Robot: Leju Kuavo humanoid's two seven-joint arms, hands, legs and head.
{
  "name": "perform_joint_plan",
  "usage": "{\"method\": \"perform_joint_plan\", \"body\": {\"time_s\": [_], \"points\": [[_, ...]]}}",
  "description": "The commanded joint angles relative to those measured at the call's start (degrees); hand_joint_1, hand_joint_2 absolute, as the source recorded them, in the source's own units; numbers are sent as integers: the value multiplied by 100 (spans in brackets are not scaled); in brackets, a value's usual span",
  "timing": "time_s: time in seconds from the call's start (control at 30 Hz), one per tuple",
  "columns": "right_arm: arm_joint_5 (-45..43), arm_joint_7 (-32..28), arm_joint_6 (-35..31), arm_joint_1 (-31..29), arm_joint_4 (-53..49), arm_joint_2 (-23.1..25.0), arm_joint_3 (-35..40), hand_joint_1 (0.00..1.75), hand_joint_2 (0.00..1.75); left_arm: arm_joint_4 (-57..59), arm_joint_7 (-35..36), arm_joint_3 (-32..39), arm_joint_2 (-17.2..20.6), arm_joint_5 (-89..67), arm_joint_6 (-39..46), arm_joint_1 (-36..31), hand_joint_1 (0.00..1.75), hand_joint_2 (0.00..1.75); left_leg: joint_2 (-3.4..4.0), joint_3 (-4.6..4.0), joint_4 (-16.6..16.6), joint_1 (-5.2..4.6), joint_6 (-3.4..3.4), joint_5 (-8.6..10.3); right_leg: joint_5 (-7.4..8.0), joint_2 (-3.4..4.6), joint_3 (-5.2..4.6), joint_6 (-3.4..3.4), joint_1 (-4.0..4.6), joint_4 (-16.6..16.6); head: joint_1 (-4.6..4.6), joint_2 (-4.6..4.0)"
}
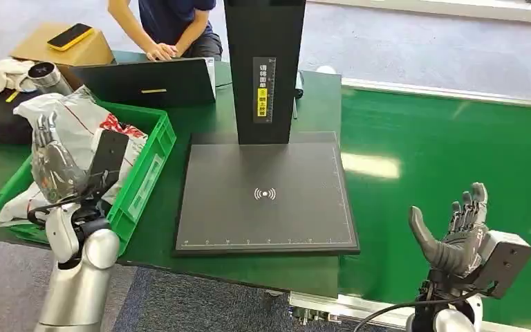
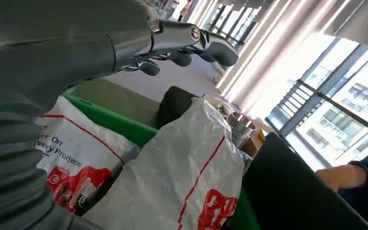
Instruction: Moved the parcel from conveyor to table for the left to box.
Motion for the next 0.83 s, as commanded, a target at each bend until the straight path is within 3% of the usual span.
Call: {"method": "perform_joint_plan", "body": {"time_s": [0.03, 0.07, 0.13, 0.23, 0.47, 0.77, 0.83], "points": [[91, 1299, 172, -286, 908, -47, -239, 0, 175, -814, -1678, -25, -436, 2915, -444, 549, 0, 175, -1, 19, -8, 2, -11, -4, -3, -3, 23, 1, 1, -11, -2, 0], [82, 1399, 222, -350, 1090, -98, -243, 0, 175, -837, -1771, -73, -436, 3166, -565, 589, 0, 0, 3, 28, -12, 2, -14, -7, -4, 2, 32, 1, 1, -16, 0, -2], [-569, 1752, 948, -535, 1593, -217, -246, 0, 175, -767, -1941, -244, -453, 3675, -798, 613, 0, 0, 12, 33, -14, 4, -13, -8, 0, 11, 39, 3, 3, -21, -2, -2], [-624, 1985, 1220, -672, 1939, -361, -26, 0, 175, -525, -1919, -386, -488, 3759, -849, 551, 0, 0, 3, 26, -13, 3, -9, -2, 2, 1, 35, 2, 2, -18, 0, -2], [-308, 2334, 1058, -827, 2146, -454, 397, 0, 175, -709, -1922, -327, -782, 4383, -1252, 771, 0, 0, 6, 18, -7, -1, -10, -3, 2, 5, 22, 1, 0, -9, -2, -2], [-228, 2369, 1076, -897, 2270, -474, 485, 0, 175, -619, -1928, -352, -779, 4483, -1354, 769, 0, 0, 6, 63, -35, -2, -29, -5, 0, 4, 64, -1, -2, -34, 0, -2], [-229, 2369, 1074, -891, 2275, -481, 478, 0, 175, -612, -1931, -344, -772, 4490, -1358, 755, 0, 0, 1, 23, -10, 0, -13, -3, 0, 0, 28, 1, 0, -11, -2, -2]]}}
